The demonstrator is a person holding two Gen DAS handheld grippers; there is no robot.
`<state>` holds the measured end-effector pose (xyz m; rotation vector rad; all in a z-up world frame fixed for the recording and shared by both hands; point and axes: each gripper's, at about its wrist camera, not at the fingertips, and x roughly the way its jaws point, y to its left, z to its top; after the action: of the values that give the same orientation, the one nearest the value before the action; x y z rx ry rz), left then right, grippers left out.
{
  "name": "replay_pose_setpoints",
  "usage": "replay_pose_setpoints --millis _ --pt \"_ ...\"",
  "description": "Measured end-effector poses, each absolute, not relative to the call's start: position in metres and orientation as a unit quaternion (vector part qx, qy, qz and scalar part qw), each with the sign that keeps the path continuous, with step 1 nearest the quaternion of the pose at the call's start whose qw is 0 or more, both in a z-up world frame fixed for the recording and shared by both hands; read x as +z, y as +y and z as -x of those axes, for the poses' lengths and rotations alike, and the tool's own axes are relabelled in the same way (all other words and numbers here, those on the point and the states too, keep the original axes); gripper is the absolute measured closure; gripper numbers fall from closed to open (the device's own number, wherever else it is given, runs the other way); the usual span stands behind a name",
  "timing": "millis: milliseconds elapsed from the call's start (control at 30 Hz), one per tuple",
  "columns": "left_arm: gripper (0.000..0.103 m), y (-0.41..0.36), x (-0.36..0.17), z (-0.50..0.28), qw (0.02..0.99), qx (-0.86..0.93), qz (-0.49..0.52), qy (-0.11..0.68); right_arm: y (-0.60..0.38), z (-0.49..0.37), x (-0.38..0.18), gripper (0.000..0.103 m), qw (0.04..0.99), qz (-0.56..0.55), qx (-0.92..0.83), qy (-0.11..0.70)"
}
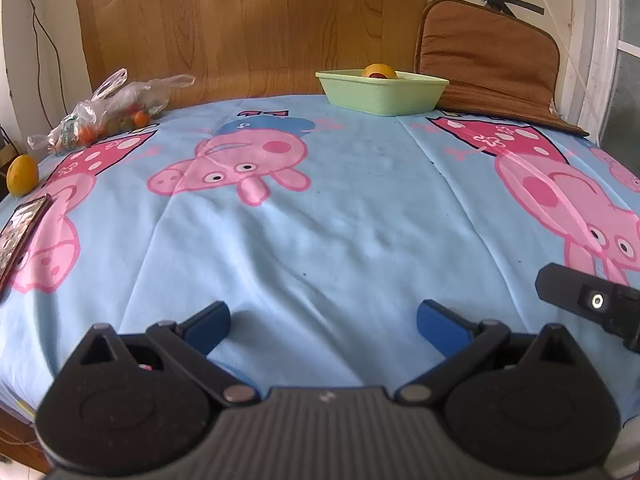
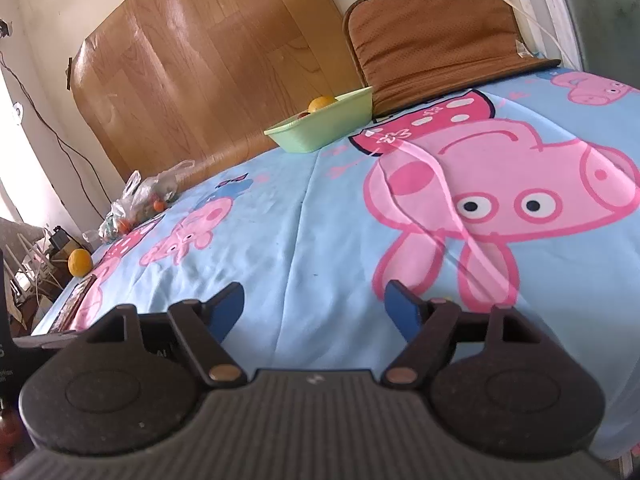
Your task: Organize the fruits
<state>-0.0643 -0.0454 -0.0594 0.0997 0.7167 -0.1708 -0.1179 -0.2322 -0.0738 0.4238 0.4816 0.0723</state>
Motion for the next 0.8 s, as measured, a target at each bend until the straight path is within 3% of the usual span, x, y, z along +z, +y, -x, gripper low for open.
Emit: replay_pose_setpoints --millis 400,800 --pt "0.0 -0.0416 -0.061 0.0662 0.933 -0.094 -0.046 0.343 -0.2293 0.1155 -0.0745 0.011 0.949 -0.208 0.049 0.232" --pt "0.0 -0.0419 -0.0612 0.0676 0.934 -0.097 -0.045 0.341 -0.2302 0.1147 -0.0746 0.008 0.948 -0.213 0.053 0.231"
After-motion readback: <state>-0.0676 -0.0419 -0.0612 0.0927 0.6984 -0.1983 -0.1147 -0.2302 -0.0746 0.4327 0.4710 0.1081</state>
